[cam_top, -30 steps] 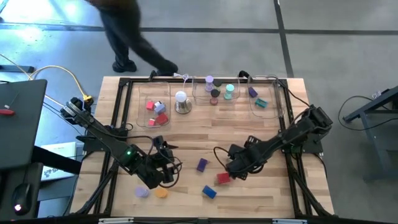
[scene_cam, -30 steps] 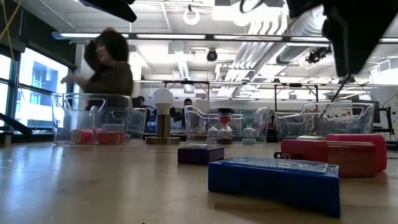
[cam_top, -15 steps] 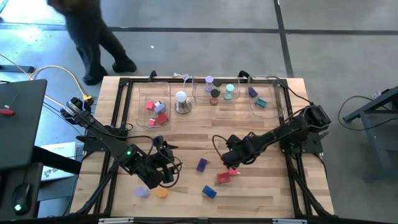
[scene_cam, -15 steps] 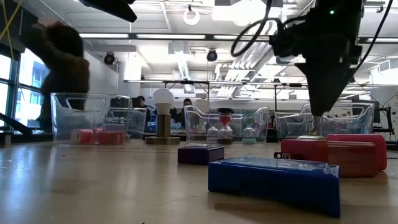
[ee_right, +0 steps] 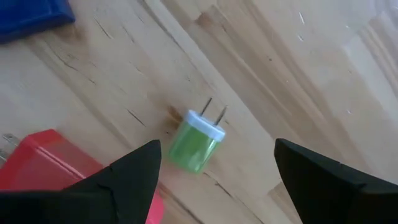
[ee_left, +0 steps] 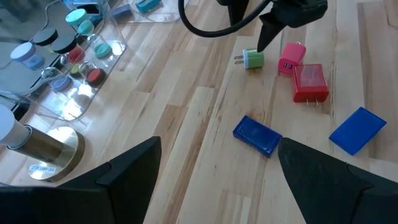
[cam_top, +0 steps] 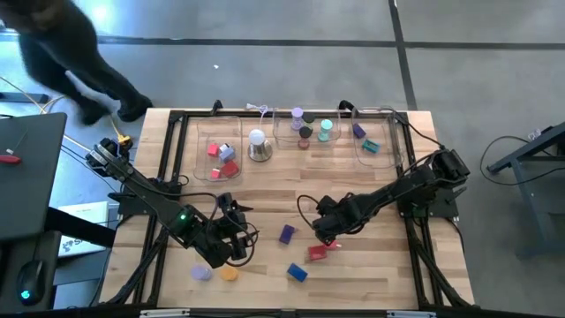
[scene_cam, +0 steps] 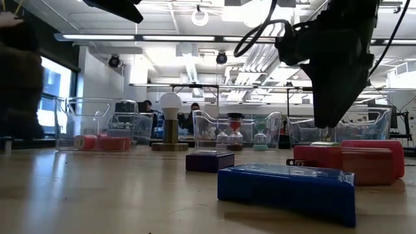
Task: Pick & Place Office items
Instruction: Put the green adaptor into the left transparent bin
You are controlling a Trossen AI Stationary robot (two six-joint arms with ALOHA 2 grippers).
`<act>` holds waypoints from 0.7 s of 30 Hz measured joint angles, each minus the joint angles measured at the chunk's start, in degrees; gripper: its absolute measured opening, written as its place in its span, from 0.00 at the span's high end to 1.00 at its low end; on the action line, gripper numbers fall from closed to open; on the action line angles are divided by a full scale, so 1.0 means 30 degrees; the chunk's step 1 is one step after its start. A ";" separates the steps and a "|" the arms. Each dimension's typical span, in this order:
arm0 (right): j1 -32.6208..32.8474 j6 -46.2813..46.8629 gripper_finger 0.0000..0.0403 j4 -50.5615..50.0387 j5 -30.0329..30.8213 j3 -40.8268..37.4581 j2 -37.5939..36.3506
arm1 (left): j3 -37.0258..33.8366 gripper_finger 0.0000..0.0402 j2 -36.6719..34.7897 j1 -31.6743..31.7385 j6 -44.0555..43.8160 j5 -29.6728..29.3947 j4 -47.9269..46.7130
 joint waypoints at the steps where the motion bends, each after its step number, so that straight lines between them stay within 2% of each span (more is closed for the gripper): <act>1: 0.0006 0.0329 0.25 0.0001 0.0000 0.0000 0.0006 | 0.0000 0.22 0.0000 0.0000 0.0000 0.0000 0.0000; 6: 0.0000 0.1781 0.25 0.0022 -0.0056 0.0000 0.0394 | 0.0000 0.22 0.0069 0.0000 0.0000 0.0000 0.0000; 15: -0.0182 0.1642 0.25 0.0215 -0.0583 0.0007 0.1717 | 0.0000 0.22 0.0891 0.0000 0.0156 0.0018 -0.0022; 21: -0.0295 0.1095 0.32 0.0654 -0.0474 0.0007 0.2056 | 0.0000 0.22 0.0903 0.0003 0.0153 -0.0064 0.0000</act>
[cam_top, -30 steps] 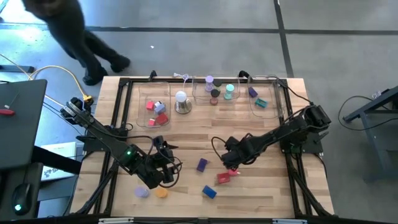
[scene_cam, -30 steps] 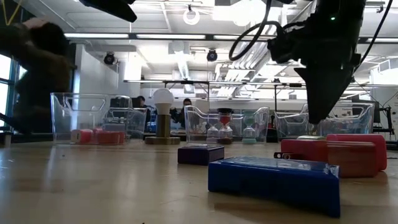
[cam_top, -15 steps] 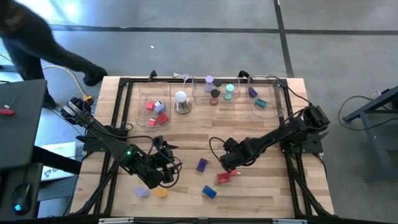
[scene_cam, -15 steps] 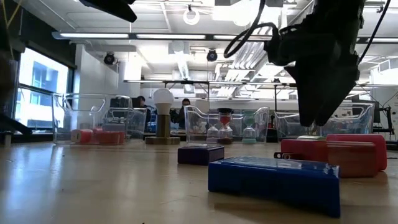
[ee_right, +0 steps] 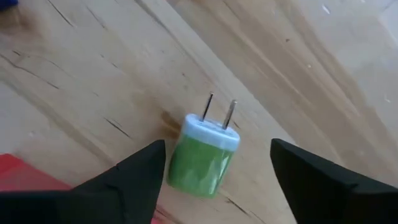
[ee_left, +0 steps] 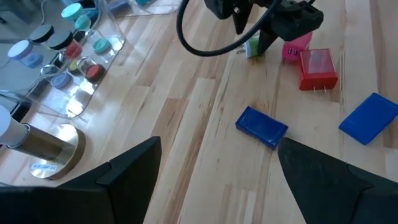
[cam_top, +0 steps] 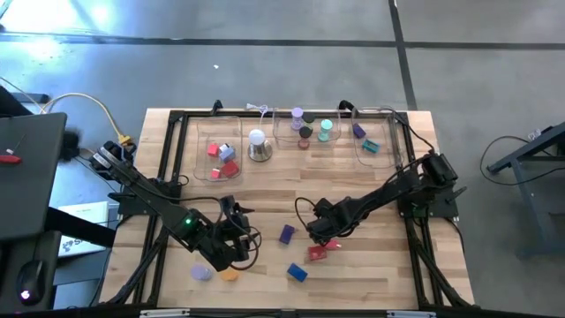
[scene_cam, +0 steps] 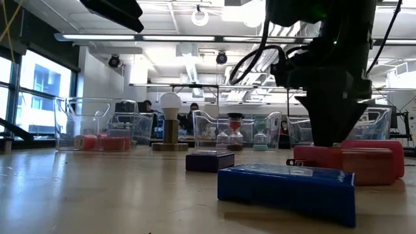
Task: Pick & Place Office items
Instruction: Put the green adaptor into the left transparent bin
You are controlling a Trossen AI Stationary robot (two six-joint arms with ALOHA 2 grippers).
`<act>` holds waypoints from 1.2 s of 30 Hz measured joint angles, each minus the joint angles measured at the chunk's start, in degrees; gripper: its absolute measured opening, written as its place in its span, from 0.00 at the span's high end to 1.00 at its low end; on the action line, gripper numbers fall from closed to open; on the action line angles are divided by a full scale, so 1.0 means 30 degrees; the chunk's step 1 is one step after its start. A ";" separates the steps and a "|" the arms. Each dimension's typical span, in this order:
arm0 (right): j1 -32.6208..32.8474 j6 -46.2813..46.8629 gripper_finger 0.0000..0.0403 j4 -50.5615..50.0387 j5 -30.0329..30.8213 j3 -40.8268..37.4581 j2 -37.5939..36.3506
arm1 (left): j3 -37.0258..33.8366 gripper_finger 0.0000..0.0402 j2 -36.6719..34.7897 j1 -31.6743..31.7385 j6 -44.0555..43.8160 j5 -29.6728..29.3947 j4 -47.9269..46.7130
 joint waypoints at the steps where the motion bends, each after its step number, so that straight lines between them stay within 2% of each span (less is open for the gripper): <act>1: -0.0004 0.0000 0.35 -0.0029 0.0000 0.0000 -0.0046 | 0.0000 0.22 0.0000 0.0005 0.0000 -0.0072 0.0007; 9: -0.0278 -0.0052 0.49 -0.0027 -0.0071 0.0000 -0.0045 | 0.0000 0.22 0.0000 0.0005 0.0000 -0.0118 0.0000; 22: -0.0587 -0.1449 0.58 0.0670 -0.0495 0.0033 0.1027 | 0.0000 0.22 0.0000 0.0005 0.0000 -0.0099 0.0007; 28: -0.0587 -0.2779 0.69 0.0963 -0.0359 0.0066 0.1208 | 0.0000 0.22 -0.0007 0.0004 0.0007 -0.0067 0.0007; 36: -0.0580 -0.4202 0.69 0.1015 0.0020 0.0022 0.1046 | 0.0000 0.22 -0.0007 0.0002 0.0000 -0.0067 0.0007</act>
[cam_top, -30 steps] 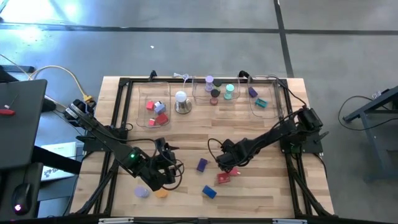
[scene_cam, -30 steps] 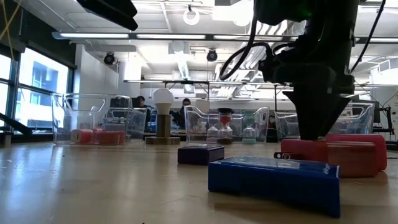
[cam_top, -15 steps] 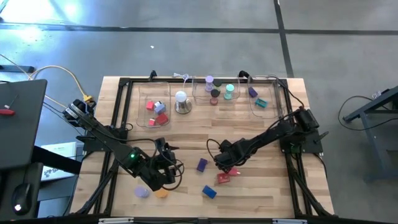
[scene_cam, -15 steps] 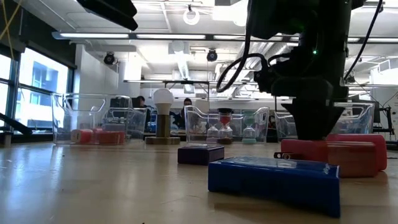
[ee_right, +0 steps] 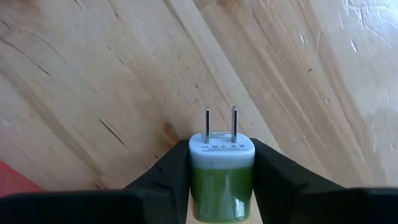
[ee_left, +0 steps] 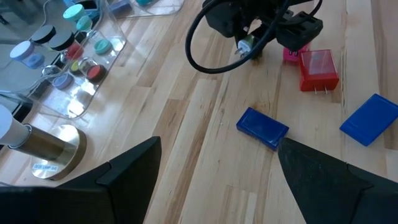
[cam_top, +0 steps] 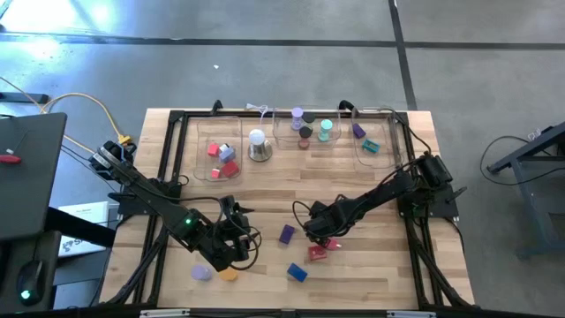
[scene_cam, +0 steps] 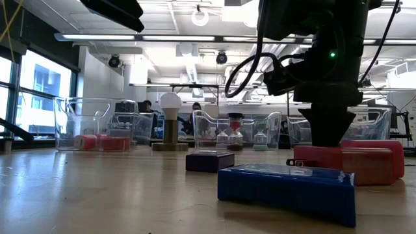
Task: Pick & Place Office items
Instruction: Put the green adaptor into the left transparent bin
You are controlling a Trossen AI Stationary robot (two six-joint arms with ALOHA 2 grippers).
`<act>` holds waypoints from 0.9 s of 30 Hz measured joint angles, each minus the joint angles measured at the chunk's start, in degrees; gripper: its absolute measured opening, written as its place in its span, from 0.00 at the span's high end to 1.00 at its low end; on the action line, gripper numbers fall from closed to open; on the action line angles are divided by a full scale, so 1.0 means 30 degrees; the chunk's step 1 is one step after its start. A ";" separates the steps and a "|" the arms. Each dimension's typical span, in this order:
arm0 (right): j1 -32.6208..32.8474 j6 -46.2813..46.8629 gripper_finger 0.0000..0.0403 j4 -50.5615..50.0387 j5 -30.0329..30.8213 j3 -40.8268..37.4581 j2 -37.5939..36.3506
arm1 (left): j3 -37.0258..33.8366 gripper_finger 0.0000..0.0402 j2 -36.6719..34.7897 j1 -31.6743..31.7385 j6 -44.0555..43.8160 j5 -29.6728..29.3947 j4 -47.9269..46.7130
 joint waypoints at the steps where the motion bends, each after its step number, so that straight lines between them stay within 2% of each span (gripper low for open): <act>1: 0.0021 -0.0154 0.69 0.0005 -0.0013 0.0000 -0.0006 | 0.0000 0.22 0.0000 -0.0001 0.0000 0.0000 0.0000; 8: 0.0433 -0.1168 0.69 -0.0051 0.0021 0.0091 -0.0013 | 0.0000 0.22 0.0000 0.0003 0.0005 -0.0007 0.0000; 14: 0.0871 -0.2217 0.70 -0.0059 0.0042 0.1336 0.0016 | 0.0000 0.22 0.0000 -0.0004 0.0003 -0.0088 0.0098; 19: 0.0998 -0.3258 0.70 0.0088 0.1493 0.2429 0.0016 | 0.0000 0.22 0.0000 -0.0004 0.0161 -0.1837 0.0947; 23: 0.1163 -0.4207 0.70 0.0454 0.1907 0.3235 0.0009 | 0.0000 0.22 0.0000 -0.0082 0.2053 -0.2889 0.1022; 27: 0.1434 -0.5210 0.70 0.0505 0.2095 0.3738 0.0006 | 0.0000 0.22 0.0000 -0.0486 0.5105 -0.2766 0.1064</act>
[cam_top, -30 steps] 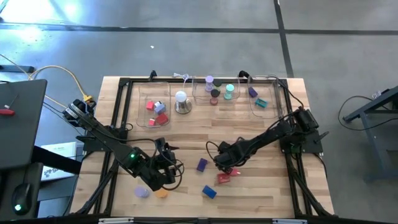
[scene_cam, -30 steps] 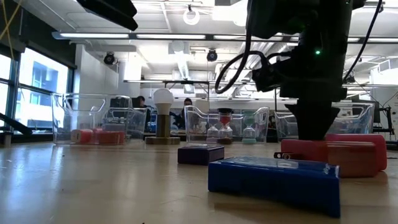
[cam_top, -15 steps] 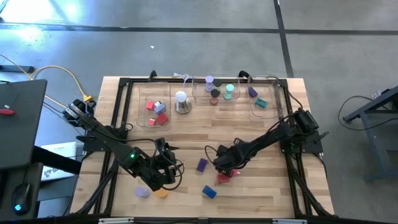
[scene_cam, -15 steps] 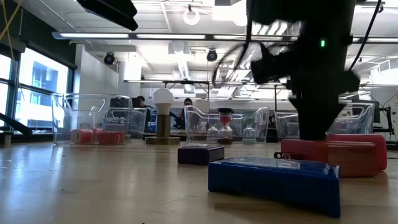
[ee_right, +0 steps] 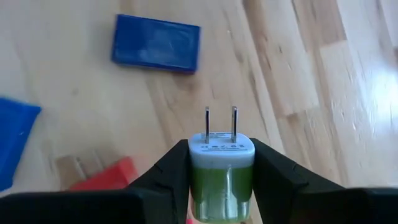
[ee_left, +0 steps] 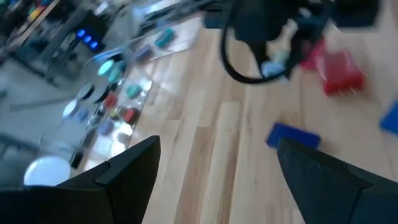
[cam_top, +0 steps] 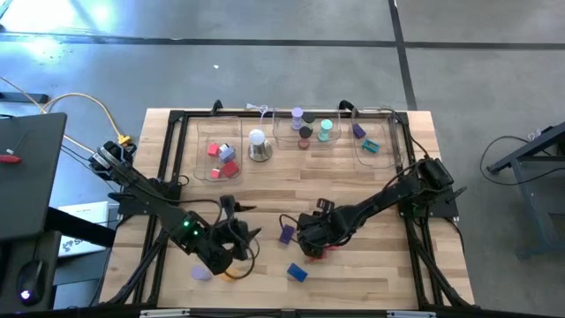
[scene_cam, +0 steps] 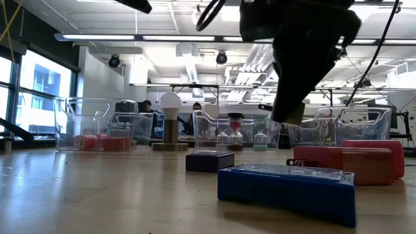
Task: Pick & Place Office items
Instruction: Put the green adaptor into the left transparent bin
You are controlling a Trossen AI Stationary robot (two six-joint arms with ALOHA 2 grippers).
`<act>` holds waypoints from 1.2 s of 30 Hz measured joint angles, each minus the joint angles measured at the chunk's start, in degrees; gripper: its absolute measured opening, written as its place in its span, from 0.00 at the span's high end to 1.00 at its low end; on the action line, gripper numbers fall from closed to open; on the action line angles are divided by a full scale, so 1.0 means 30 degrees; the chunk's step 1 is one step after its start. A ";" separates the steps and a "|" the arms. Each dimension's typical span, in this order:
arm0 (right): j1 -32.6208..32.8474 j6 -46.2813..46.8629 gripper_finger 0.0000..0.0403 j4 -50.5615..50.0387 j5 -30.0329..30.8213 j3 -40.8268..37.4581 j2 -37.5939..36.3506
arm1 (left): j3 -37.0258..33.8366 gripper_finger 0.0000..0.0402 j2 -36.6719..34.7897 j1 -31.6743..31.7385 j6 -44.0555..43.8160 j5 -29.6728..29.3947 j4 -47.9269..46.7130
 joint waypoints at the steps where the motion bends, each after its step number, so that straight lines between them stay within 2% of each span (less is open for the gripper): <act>1: 0.0008 -0.0339 0.70 0.0027 0.0063 0.0048 -0.0003 | 0.0000 0.22 0.0000 -0.0109 0.0662 0.0335 0.0015; 5: -0.0400 -0.1802 0.70 0.1294 0.0322 0.0087 -0.0004 | 0.0000 0.22 0.0425 -0.0191 0.2191 0.1305 0.1066; 9: -0.0942 -0.3387 0.70 0.3416 -0.0518 0.0109 -0.0004 | 0.0000 0.22 0.1109 0.0119 0.2610 0.1516 0.2269; 15: -0.1531 -0.6094 0.70 0.7464 -0.5107 0.0109 -0.0026 | 0.0000 0.22 0.1800 0.0387 0.3458 0.2361 0.2459; 25: -0.2238 -0.6457 0.70 1.1882 -0.9226 0.0109 0.0005 | 0.0000 0.22 0.2469 -0.0130 0.3972 0.2402 0.3049; 28: -0.2218 -0.6411 0.70 1.2874 -0.9770 0.0109 0.0054 | 0.0006 0.22 0.2455 -0.0455 0.3978 0.2274 0.3492; 32: -0.2229 -0.5761 0.70 1.3841 -0.9952 0.0109 0.0062 | 0.0007 0.22 0.2451 -0.1196 0.4571 0.0570 0.4103; 36: -0.2236 -0.5458 0.70 1.4701 -0.9623 0.0109 0.0076 | 0.0007 0.22 0.2448 -0.1851 0.5806 -0.0328 0.4837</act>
